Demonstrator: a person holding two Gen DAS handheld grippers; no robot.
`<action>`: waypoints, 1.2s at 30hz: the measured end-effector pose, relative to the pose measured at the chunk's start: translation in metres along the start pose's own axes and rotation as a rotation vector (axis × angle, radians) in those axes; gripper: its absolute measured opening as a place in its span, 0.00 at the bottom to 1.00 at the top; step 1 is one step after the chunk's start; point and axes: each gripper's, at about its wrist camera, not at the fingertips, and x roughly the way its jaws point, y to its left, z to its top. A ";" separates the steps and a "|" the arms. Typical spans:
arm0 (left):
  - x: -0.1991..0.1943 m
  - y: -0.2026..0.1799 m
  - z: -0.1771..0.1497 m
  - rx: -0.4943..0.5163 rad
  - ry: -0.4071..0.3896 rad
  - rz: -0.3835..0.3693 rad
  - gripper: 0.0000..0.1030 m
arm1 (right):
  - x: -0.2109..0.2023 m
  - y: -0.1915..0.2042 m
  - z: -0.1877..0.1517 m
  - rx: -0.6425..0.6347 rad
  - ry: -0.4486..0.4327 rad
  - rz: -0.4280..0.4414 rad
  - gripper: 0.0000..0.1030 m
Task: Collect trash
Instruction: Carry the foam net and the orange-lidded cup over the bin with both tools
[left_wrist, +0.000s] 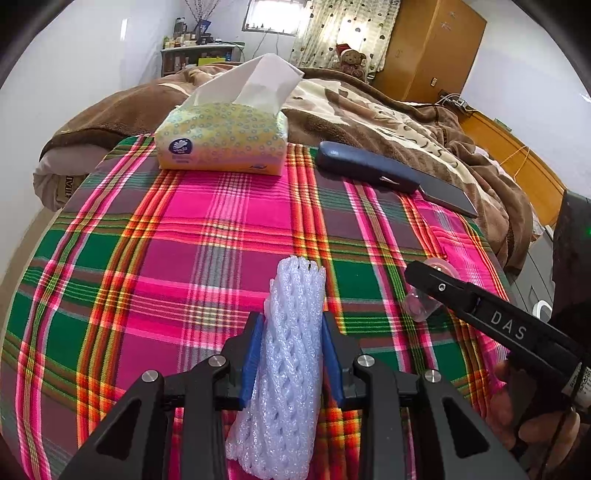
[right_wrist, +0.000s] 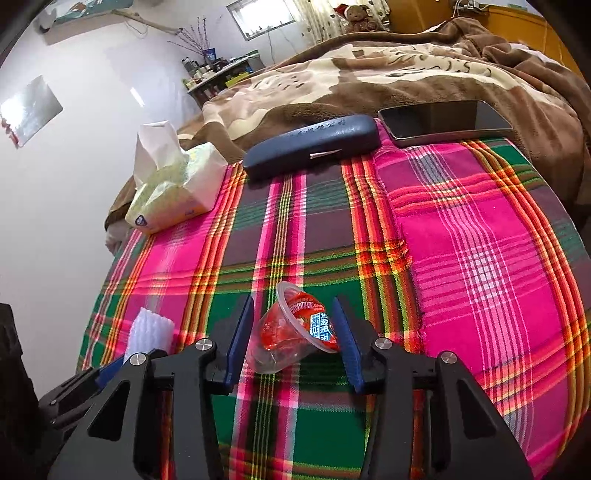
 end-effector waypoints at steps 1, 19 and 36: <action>0.000 -0.002 0.000 0.003 0.000 0.000 0.31 | -0.003 -0.001 -0.001 -0.002 -0.006 0.003 0.41; -0.060 -0.064 -0.018 0.086 -0.074 -0.040 0.31 | -0.095 -0.023 -0.010 -0.032 -0.150 0.021 0.35; -0.098 -0.191 -0.050 0.263 -0.123 -0.156 0.31 | -0.182 -0.097 -0.023 0.026 -0.285 -0.076 0.35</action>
